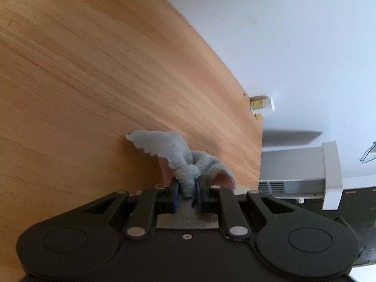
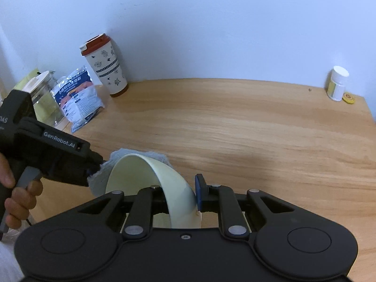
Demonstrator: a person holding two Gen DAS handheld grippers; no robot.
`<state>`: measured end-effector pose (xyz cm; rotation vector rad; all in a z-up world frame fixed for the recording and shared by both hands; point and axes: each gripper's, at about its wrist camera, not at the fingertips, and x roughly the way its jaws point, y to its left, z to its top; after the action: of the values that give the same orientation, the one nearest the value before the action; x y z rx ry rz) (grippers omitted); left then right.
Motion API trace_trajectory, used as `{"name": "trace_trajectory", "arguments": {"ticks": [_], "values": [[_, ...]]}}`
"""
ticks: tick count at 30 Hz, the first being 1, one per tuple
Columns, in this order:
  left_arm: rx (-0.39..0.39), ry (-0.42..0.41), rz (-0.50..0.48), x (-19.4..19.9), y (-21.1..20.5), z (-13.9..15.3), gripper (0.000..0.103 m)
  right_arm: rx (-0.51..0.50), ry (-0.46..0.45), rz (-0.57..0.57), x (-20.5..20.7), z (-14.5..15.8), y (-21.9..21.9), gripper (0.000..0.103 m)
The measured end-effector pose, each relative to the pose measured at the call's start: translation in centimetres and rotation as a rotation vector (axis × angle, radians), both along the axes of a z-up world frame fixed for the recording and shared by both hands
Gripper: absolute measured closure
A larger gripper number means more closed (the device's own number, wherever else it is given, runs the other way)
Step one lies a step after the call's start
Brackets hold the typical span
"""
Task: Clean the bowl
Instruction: 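Rub the towel on the bowl's outer wall with the left gripper while the right gripper holds the rim, then lower the bowl onto the table with the right gripper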
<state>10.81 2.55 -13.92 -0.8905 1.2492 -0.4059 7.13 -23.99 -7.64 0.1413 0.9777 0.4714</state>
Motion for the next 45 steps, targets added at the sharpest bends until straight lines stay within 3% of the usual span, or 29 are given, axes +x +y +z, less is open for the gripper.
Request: {"name": "trace_trajectory", "arguments": {"ticks": [8, 11, 19, 26, 28, 34, 45], "values": [[-0.006, -0.039, -0.021, 0.5, -0.9, 1.1, 0.091, -0.005, 0.003, 0.089, -0.3, -0.5, 2.2, 0.084], [0.034, -0.034, -0.016, 0.4, -0.5, 1.1, 0.091, -0.003, -0.002, 0.082, -0.3, -0.4, 2.1, 0.084], [0.032, -0.022, 0.074, -0.3, 2.5, 1.2, 0.091, 0.032, 0.023, -0.037, 0.4, -0.5, -0.5, 0.084], [0.07, -0.054, 0.143, -0.9, 5.3, 2.5, 0.091, 0.087, 0.07, -0.145, 1.4, -1.8, -3.5, 0.084], [0.112, -0.078, 0.158, -1.1, 6.1, 3.2, 0.091, 0.103, 0.088, -0.174, 1.6, -2.4, -4.4, 0.084], [0.194, -0.084, 0.162, -1.1, 6.9, 3.0, 0.091, 0.153, 0.131, -0.221, 1.7, -4.1, -5.9, 0.084], [0.26, -0.06, 0.133, -0.3, 6.7, 1.7, 0.091, 0.207, 0.188, -0.281, 1.7, -6.3, -7.5, 0.084]]}}
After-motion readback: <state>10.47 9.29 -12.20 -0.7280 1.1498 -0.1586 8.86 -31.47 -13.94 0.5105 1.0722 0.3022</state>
